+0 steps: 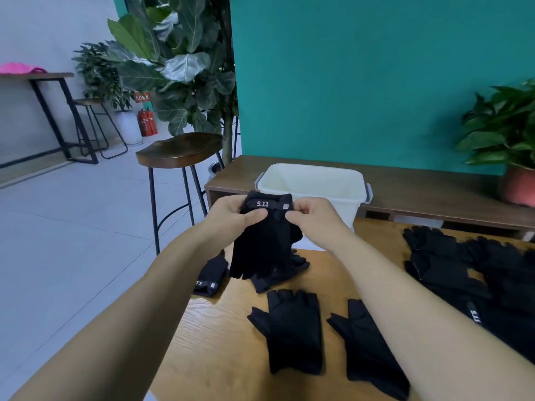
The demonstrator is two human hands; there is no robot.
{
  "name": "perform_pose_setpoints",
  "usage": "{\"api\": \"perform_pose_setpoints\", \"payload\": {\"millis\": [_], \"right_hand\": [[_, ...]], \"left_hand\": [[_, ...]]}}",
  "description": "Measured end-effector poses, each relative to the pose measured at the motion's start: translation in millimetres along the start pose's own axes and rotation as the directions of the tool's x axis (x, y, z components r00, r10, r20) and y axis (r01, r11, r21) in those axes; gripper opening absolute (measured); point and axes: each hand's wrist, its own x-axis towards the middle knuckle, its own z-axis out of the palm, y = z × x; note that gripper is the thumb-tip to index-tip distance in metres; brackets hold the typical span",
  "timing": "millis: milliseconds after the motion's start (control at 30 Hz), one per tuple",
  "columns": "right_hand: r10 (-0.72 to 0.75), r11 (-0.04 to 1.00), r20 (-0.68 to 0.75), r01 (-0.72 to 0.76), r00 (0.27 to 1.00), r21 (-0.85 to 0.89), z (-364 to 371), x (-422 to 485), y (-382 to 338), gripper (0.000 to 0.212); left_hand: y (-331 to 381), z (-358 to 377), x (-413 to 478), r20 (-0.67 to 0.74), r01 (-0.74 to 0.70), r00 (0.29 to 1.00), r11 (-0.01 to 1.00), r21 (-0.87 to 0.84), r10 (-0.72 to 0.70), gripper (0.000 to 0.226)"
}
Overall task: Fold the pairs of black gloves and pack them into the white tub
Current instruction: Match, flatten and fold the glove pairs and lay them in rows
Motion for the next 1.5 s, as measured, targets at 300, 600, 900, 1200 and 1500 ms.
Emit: {"api": "perform_pose_setpoints", "payload": {"millis": [300, 600, 900, 1200, 1500], "right_hand": [[0.034, 0.992, 0.052, -0.040, 0.998, 0.119, -24, -13, -24, 0.040], [0.115, 0.991, 0.124, -0.122, 0.986, 0.047, -45, -43, -16, 0.025], [0.126, 0.992, 0.134, -0.129, 0.983, 0.010, -52, -58, 6, 0.031], [0.089, 0.994, -0.092, -0.083, 0.992, 0.072, -48, -78, 12, 0.015], [0.154, 0.973, -0.099, -0.133, 0.983, 0.188, -91, -93, 29, 0.055]], "left_hand": [[26, -3, -13, 0.019, 0.045, 0.999, 0.999, 0.021, -0.045, 0.010], [17, 10, -30, 0.096, 0.059, 0.993, 0.986, 0.158, -0.075, 0.014], [11, 32, -31, 0.073, 0.103, 0.991, 0.984, 0.147, -0.115, 0.011], [7, 95, -61, 0.060, 0.035, 0.998, 0.999, -0.006, -0.035, 0.043], [14, 105, -51, 0.127, 0.152, 0.985, 0.944, -0.292, -0.119, 0.017]]}}
